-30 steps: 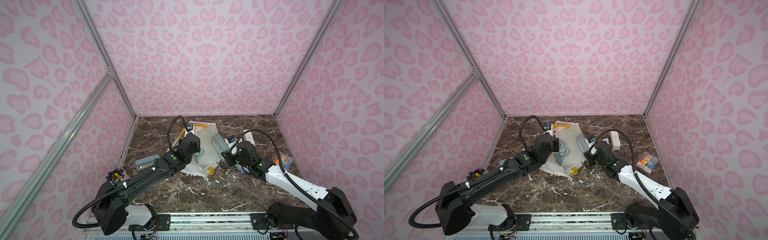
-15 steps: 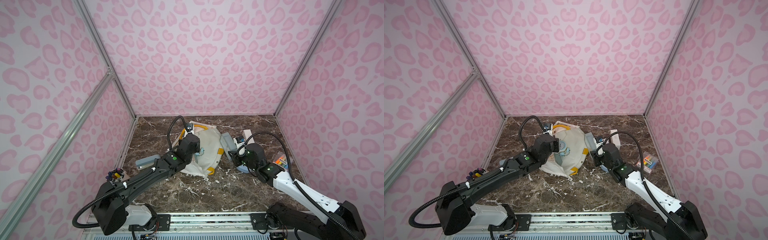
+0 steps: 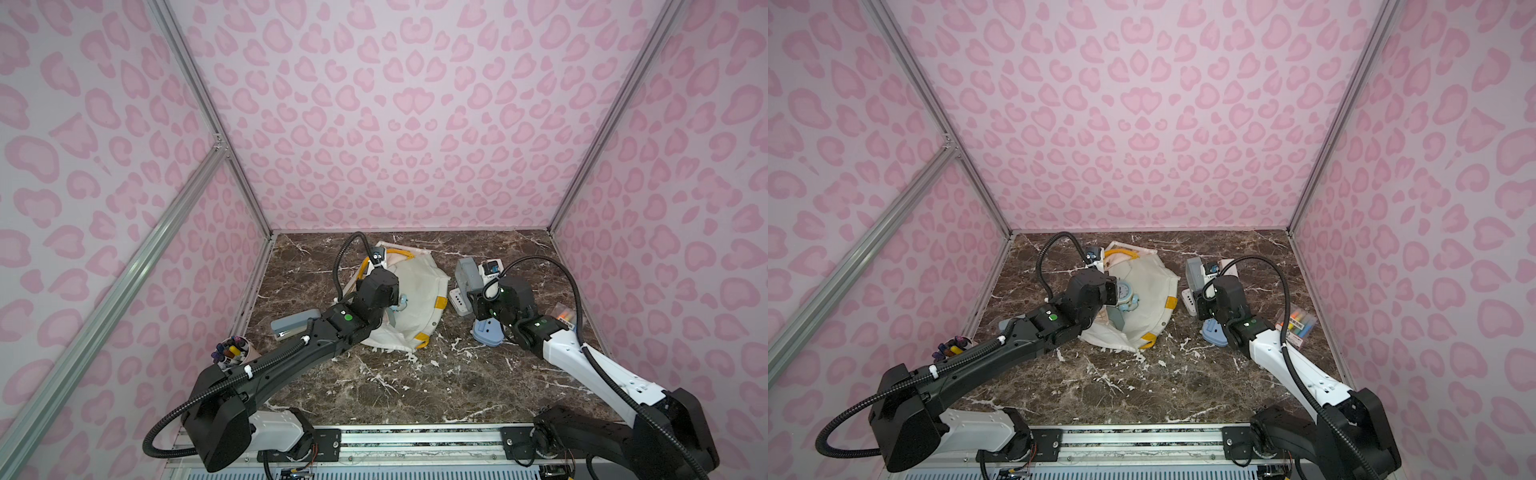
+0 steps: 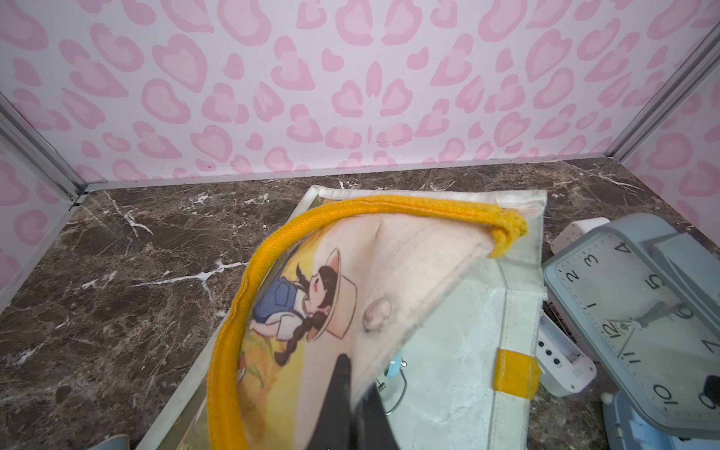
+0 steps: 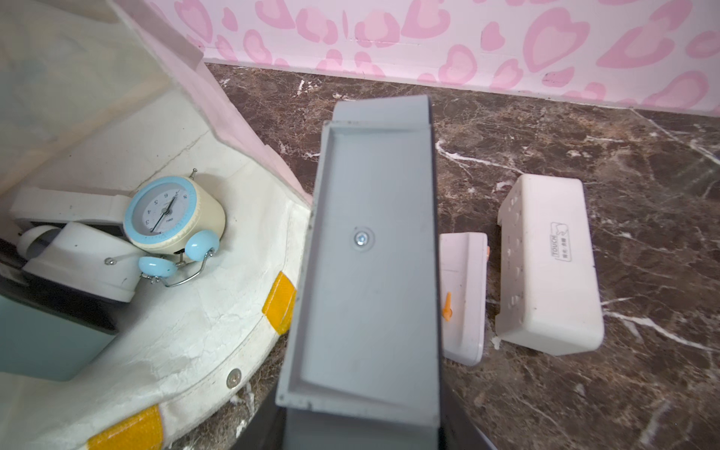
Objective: Take the alarm clock out of the canvas bag
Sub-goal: Pick up the alarm from the canvas bag, then place the alarm at the center of the board.
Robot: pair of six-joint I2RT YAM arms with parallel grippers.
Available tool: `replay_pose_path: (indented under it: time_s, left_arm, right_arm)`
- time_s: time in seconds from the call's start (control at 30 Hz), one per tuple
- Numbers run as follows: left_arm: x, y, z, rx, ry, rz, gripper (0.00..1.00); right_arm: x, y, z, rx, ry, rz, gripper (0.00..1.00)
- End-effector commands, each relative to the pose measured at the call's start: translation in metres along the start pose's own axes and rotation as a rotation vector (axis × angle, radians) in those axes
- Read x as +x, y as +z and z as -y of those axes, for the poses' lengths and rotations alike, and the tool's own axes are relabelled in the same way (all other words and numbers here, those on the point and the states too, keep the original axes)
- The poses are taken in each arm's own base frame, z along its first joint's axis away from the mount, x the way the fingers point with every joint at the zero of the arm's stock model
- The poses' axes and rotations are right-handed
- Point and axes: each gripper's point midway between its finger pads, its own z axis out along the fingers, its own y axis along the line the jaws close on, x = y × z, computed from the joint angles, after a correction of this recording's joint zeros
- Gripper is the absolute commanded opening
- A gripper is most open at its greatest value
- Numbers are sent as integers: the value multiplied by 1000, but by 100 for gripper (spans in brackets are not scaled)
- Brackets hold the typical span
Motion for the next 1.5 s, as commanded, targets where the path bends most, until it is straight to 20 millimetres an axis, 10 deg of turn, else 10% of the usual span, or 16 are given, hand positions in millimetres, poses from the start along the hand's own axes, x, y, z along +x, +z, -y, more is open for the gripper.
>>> replay_pose_path:
  time_s: [0.0,1.47]
  left_arm:
    - [3,-1,-7,-29,12,-6,3]
    - [8,-19,-29,-70,14,7,3]
  right_arm:
    - [-27,8,-5,-23,7,65,30]
    - [-35,162,20,103,106,-192,30]
